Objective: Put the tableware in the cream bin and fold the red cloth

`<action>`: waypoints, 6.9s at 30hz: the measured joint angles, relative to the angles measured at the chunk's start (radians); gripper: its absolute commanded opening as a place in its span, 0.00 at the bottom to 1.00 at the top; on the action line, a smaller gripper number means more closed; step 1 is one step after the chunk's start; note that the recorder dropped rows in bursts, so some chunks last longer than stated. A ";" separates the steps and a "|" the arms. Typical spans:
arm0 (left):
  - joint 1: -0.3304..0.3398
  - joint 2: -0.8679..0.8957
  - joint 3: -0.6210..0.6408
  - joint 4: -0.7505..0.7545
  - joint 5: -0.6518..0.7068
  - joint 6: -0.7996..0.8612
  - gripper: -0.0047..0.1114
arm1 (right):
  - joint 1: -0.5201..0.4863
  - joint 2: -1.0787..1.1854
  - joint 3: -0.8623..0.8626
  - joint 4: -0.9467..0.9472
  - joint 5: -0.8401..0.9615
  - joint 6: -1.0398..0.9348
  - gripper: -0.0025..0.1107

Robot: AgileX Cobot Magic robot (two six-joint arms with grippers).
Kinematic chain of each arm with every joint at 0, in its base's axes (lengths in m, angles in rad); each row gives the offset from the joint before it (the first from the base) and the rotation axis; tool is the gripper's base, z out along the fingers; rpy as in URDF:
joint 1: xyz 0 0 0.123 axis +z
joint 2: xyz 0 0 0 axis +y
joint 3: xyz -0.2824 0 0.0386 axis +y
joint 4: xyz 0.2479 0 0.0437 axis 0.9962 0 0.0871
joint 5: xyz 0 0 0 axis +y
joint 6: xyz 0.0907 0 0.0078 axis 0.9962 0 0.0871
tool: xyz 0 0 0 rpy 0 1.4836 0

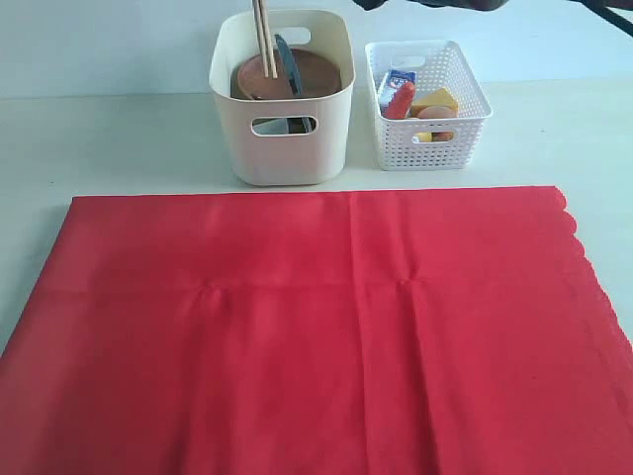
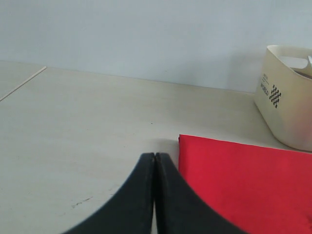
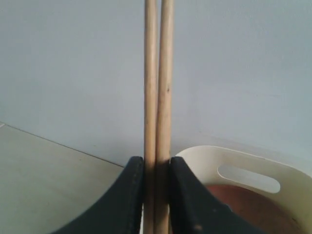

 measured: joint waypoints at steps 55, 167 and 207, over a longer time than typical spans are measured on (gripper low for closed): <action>0.000 0.000 0.000 0.054 0.000 0.086 0.06 | 0.000 -0.457 0.286 0.049 0.612 -0.069 0.02; -0.025 1.434 -0.770 -0.305 0.293 0.393 0.04 | -0.002 -0.284 0.980 0.495 0.491 -0.447 0.02; -0.921 1.739 -1.369 -0.529 0.250 0.444 0.04 | -0.002 -1.489 0.993 -0.166 0.674 0.013 0.02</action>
